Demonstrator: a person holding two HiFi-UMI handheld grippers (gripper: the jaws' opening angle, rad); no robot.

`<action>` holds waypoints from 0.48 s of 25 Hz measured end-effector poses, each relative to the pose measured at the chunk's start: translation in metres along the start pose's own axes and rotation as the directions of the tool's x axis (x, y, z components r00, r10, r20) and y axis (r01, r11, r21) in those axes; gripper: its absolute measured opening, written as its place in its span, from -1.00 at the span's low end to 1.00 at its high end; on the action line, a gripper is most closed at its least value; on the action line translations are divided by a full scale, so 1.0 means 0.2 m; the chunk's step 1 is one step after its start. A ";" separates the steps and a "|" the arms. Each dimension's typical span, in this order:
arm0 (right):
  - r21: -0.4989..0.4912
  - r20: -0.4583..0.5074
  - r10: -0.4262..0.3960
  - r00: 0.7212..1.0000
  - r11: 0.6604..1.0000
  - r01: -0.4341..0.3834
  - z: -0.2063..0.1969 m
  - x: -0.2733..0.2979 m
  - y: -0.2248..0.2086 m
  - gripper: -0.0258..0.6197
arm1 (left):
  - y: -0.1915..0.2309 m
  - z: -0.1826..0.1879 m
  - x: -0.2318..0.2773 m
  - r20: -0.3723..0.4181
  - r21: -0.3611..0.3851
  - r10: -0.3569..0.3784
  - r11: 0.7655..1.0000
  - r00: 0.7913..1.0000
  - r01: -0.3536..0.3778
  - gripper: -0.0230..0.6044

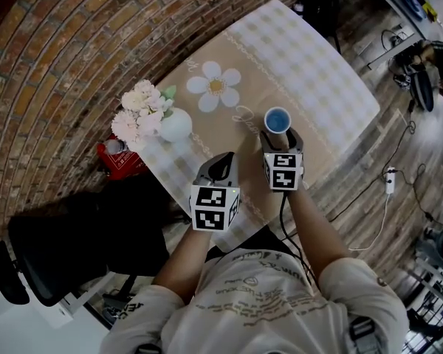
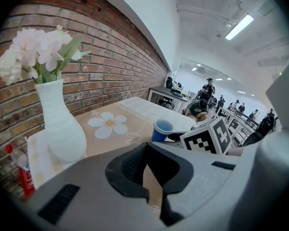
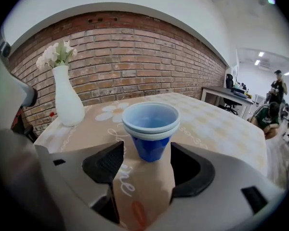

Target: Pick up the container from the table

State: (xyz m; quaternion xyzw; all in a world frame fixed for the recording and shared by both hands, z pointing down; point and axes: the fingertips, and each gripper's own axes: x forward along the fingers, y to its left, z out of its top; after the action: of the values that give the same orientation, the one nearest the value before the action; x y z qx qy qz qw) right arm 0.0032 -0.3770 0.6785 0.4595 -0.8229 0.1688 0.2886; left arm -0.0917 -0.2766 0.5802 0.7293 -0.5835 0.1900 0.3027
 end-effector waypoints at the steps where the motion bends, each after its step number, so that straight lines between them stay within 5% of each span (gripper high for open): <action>1: -0.004 0.002 -0.011 1.000 1.000 0.011 0.00 0.02 -0.01 -0.04 | 0.00 0.00 0.00 -0.003 0.002 0.001 1.000 1.000 -0.001 -0.92; 12: -0.021 0.024 -0.042 0.999 0.999 0.043 0.06 0.11 -0.04 -0.04 | 0.03 -0.01 -0.03 -0.011 0.016 0.010 1.000 1.000 -0.010 -0.92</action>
State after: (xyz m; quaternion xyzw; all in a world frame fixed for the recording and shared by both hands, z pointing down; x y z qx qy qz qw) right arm -0.0029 -0.4023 0.6844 0.4758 -0.8179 0.1484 0.2874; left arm -0.0993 -0.2713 0.5802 0.7277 -0.5839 0.2000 0.2992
